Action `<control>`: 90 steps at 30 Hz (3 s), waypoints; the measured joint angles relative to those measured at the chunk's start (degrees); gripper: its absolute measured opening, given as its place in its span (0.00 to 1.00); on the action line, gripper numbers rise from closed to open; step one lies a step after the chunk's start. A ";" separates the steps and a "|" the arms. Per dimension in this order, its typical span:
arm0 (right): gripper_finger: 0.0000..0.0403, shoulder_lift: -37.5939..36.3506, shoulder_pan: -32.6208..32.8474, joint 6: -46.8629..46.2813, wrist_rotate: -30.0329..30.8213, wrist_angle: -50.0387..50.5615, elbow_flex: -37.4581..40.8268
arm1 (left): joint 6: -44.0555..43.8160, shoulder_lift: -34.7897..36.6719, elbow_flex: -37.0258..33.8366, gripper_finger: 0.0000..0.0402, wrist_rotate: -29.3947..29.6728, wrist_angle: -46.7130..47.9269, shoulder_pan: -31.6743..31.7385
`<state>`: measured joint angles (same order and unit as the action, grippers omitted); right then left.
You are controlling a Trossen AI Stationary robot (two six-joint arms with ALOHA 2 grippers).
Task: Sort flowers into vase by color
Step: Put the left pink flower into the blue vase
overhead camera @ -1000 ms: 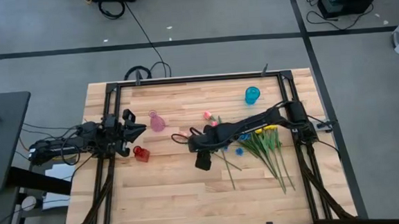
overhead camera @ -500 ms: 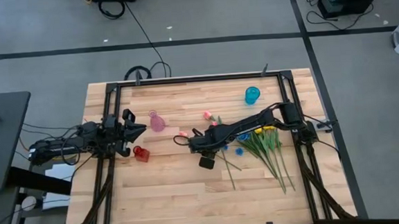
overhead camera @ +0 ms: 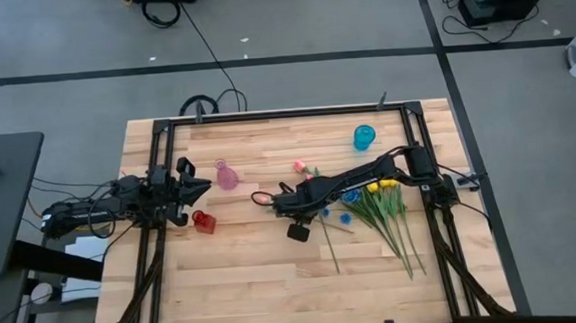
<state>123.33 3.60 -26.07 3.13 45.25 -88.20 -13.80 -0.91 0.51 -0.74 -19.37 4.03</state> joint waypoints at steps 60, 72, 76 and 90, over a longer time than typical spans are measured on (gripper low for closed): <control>0.02 -62.51 -23.11 35.87 45.23 -65.61 52.98 | 0.09 0.00 0.00 0.14 -0.70 1.35 0.00; 0.02 -62.51 -23.26 39.31 46.81 -86.42 65.27 | 0.06 0.00 0.00 0.14 -0.78 1.35 0.00; 0.02 -62.51 -23.26 37.17 46.76 -86.79 67.14 | 0.06 0.00 0.01 0.14 -0.95 1.37 0.00; 0.21 -62.54 -23.26 28.09 46.65 -86.25 72.68 | 0.06 0.00 0.00 0.14 -0.91 1.35 0.00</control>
<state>60.80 -19.66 2.02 49.78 -40.99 -15.52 -13.74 -0.91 0.51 -1.65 -18.02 4.03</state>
